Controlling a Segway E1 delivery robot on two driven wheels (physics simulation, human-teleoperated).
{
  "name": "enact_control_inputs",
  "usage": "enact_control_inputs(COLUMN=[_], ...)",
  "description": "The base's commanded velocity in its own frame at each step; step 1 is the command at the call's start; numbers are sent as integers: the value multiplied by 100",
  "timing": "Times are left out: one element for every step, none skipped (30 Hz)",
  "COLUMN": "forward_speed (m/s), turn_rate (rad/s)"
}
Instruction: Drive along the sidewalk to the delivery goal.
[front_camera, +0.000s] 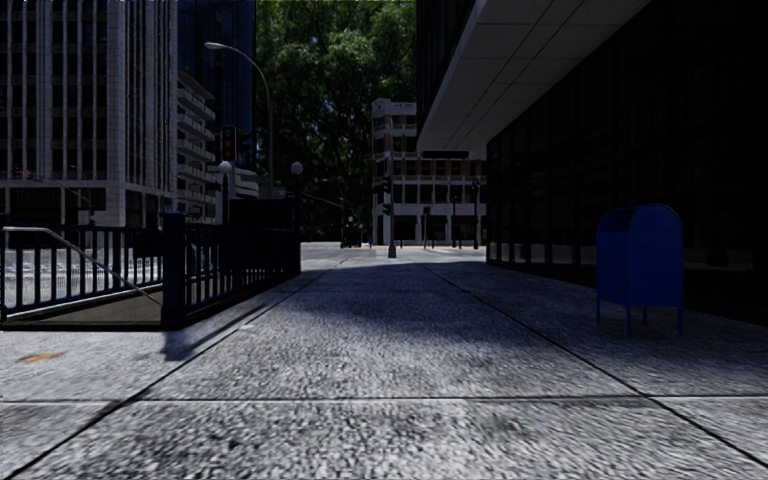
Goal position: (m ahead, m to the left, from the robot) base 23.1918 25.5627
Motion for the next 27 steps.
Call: enact_control_inputs(forward_speed=[200, 200, 200, 200, 200, 200, 200, 200, 200, 200, 200, 200, 200, 200, 200, 200, 200, 200, 200, 200, 200, 200, 200, 200, 200, 200, 200], turn_rate=[0, 0, 0, 0, 0, 0, 0, 0, 0, 0, 0, 0, 0, 0, 0, 0, 0, 0, 0, 0, 0, 0, 0, 0, 0, 0, 0])
